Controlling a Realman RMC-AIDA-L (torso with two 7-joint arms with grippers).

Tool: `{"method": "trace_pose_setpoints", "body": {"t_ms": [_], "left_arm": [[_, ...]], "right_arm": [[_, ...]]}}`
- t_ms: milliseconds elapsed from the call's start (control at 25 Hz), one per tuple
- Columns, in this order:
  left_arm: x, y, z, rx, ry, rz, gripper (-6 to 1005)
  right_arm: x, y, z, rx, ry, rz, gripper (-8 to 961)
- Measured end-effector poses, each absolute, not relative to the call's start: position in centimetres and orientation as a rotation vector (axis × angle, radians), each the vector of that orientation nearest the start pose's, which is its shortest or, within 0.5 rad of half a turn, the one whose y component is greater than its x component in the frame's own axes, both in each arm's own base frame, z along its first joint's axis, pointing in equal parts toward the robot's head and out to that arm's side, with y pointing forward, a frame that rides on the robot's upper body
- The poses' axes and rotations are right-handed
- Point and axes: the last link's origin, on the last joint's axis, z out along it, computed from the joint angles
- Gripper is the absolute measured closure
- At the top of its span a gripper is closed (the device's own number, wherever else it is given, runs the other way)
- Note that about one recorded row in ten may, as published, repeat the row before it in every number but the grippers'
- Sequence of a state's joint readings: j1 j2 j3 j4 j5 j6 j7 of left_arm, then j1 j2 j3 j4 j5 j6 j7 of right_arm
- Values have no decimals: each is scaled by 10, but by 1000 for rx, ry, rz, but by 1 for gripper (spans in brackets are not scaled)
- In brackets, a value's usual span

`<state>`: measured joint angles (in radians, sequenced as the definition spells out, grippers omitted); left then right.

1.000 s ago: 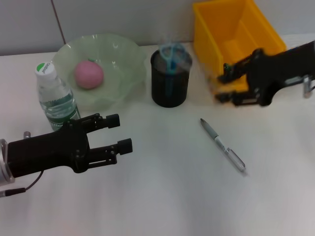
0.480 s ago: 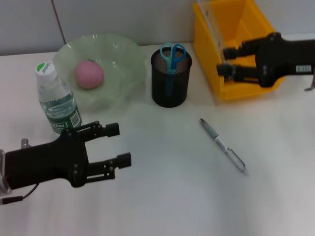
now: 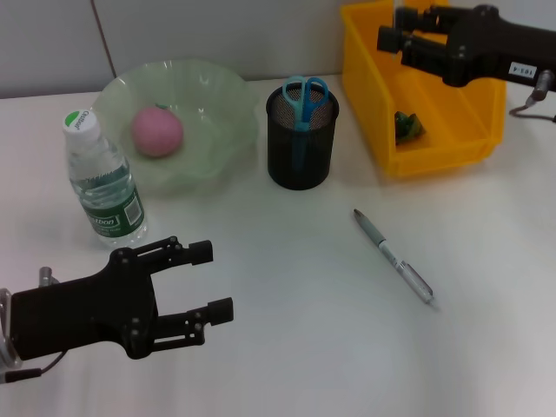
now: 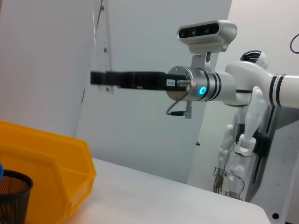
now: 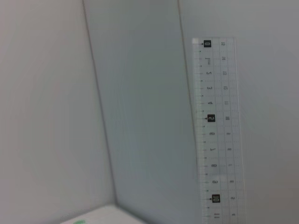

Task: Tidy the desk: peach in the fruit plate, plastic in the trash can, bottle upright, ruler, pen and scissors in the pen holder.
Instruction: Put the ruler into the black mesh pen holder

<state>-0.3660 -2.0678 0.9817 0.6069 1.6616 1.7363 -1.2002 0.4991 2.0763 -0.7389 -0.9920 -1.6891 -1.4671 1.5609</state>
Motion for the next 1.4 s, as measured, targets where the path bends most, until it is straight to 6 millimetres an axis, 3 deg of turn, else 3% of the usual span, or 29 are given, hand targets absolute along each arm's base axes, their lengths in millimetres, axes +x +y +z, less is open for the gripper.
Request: {"method": "trace_pose_setpoints", "body": {"t_ms": [280,560,880,1160,1400], "left_arm": [[-257,266,-17,-2801,-477,-1067,202],[-257,266,-16,-2776,-491,-1098,201],[-257,267,-15,-2777,-487,-1097,201],[-256,270,-12,-2776,-467,-1094,202],[-254,274,-11,-2778,-445,-1083,202]], "right_arm": [[208,383,97,-2315,244,793,576],[199,398,118,-2188,-117,554,574],[190,418,114,-2057,-541,223,572],[185,433,91,-1895,-895,-98,571],[170,440,84,-1695,-1105,-253,570]]}}
